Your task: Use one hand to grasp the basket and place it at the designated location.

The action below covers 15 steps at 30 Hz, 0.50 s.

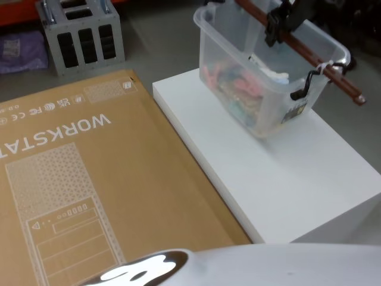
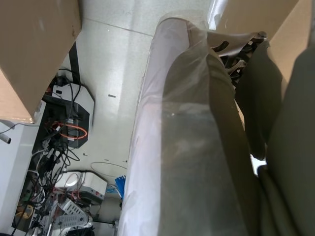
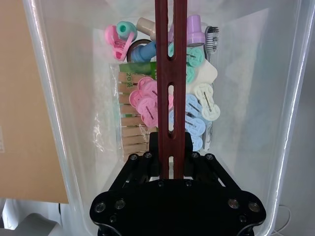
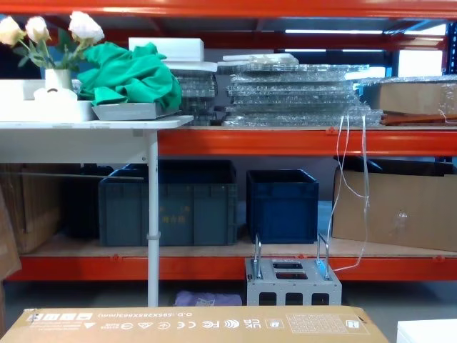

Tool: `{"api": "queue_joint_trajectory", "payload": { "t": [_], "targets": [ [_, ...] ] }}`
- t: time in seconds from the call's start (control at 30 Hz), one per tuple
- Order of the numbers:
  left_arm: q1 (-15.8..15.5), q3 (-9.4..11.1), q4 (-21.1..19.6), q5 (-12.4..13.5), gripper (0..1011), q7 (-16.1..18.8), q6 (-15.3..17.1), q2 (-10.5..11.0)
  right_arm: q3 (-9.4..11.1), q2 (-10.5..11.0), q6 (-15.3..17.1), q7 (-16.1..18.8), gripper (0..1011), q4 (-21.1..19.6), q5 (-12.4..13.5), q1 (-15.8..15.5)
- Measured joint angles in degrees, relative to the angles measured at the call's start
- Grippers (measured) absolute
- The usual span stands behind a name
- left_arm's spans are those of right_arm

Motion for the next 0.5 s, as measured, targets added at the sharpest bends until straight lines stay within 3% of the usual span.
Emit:
{"api": "queue_joint_trajectory", "payload": {
  "t": [0.27,0.5],
  "targets": [
    [0.00,0.00,0.00,0.00,0,0.00,0.00,0.00,2.19,2.58,-0.29,0.80,235,-5.48,0.88,0.72],
    [0.00,0.00,0.00,0.00,0,0.00,0.00,0.00,2.92,2.96,-1.87,1.60,235,-9.26,0.99,1.63]
  ]
}}
